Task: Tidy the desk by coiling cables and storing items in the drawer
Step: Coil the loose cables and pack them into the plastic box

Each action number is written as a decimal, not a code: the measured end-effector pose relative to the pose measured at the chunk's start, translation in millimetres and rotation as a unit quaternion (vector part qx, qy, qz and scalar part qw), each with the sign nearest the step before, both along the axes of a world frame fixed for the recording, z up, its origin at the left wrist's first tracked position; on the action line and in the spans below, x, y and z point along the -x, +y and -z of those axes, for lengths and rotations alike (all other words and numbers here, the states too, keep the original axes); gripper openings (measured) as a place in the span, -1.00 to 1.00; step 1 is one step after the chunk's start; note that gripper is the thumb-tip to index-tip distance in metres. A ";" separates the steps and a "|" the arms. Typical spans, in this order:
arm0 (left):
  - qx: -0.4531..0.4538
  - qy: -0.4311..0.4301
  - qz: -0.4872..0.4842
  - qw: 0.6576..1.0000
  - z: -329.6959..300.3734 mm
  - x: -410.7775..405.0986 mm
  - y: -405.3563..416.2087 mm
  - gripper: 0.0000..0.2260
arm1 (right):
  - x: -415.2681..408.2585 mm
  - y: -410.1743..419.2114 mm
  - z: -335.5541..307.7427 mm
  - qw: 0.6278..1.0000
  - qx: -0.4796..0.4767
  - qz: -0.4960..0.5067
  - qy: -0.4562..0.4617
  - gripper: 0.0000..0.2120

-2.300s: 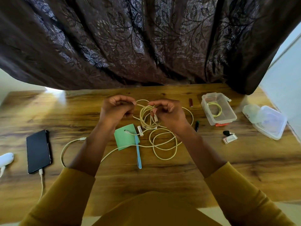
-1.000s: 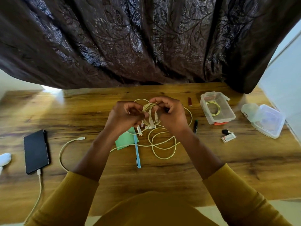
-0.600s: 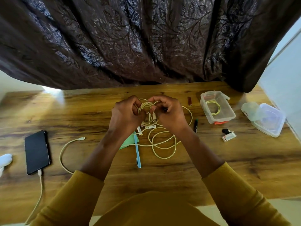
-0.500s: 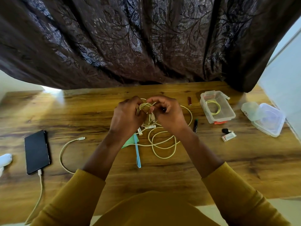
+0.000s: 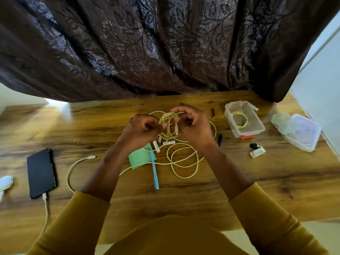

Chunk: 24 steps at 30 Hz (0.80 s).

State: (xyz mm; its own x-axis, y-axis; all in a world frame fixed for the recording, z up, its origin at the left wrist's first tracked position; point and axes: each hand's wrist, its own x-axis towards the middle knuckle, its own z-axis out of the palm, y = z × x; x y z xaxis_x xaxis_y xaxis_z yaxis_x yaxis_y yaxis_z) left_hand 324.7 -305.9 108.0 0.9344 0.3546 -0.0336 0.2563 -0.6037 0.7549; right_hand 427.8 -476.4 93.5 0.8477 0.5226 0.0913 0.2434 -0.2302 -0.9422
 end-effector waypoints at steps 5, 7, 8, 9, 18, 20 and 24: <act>0.017 0.010 -0.050 0.999 -0.5 -1.9 -5.4 -0.75 | -5.8 -2.4 -4.0 0.999 0.015 -0.016 0.048 -0.76; -0.008 0.014 -0.078 0.997 0.9 -2.9 -8.5 -0.76 | -7.7 -2.7 -3.0 0.996 0.027 -0.032 0.083 -0.75; -0.022 0.014 -0.091 0.996 1.7 -4.0 -10.3 -0.77 | -8.3 -3.2 -2.1 0.994 0.027 -0.037 0.103 -0.75; -0.033 0.012 -0.102 0.994 2.4 -5.1 -12.1 -0.78 | -8.4 -3.7 -1.8 0.991 0.023 -0.040 0.125 -0.75; 0.020 -0.041 -0.097 0.994 2.0 -15.2 -34.0 -0.80 | -8.7 -23.9 -11.0 0.991 0.008 -0.033 0.128 -0.86; 0.110 -0.029 -0.090 0.989 1.0 -17.9 -37.9 -0.78 | -13.2 -30.7 -10.1 0.993 0.004 -0.014 0.116 -0.83; 0.211 -0.017 -0.079 0.974 0.7 -23.3 -47.9 -0.85 | -20.6 -47.6 -6.6 0.992 0.003 0.013 0.129 -0.78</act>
